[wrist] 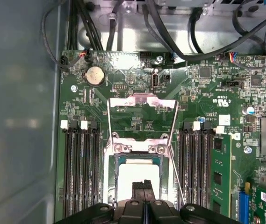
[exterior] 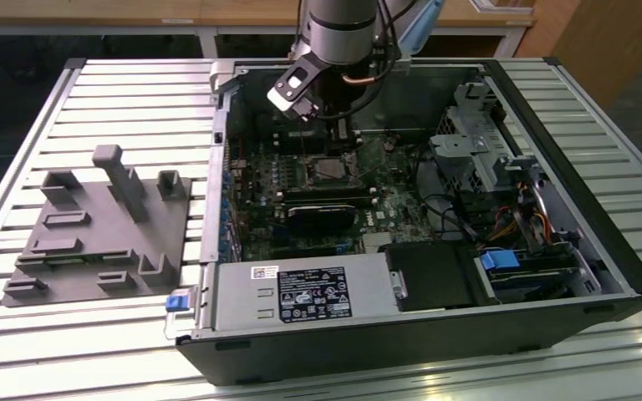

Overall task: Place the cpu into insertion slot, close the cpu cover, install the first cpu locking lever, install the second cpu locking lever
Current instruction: 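Close the cpu cover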

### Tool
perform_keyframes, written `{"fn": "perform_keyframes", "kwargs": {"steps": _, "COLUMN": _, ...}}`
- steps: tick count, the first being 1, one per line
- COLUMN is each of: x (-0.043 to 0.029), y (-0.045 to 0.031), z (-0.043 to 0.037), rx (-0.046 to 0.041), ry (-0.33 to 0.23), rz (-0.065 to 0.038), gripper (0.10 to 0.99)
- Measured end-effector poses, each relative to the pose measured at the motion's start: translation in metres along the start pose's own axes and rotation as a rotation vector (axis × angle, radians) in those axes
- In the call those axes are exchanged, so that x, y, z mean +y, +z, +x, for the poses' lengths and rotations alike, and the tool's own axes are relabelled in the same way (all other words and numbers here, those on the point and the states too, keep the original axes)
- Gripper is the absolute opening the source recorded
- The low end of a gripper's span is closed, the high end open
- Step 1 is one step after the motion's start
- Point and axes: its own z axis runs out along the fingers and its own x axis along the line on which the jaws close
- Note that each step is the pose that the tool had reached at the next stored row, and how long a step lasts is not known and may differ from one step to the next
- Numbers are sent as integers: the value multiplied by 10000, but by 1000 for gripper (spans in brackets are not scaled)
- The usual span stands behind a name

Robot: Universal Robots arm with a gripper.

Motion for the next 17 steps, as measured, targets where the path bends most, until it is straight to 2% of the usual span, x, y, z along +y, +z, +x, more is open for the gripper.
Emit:
{"fn": "perform_keyframes", "kwargs": {"steps": 5, "x": -1, "y": -1, "z": -47, "rx": 4, "ry": 2, "rz": 2, "gripper": 106}}
{"fn": "perform_keyframes", "kwargs": {"steps": 11, "x": 27, "y": -3, "z": -51, "rx": 2, "ry": 1, "rz": 2, "gripper": 106}}
{"fn": "perform_keyframes", "kwargs": {"steps": 13, "x": 29, "y": -30, "z": -50, "rx": 6, "ry": 3, "rz": 1, "gripper": 106}}
{"fn": "perform_keyframes", "kwargs": {"steps": 17, "x": 34, "y": -130, "z": -50, "rx": 19, "ry": 3, "rz": 1, "gripper": 106}}
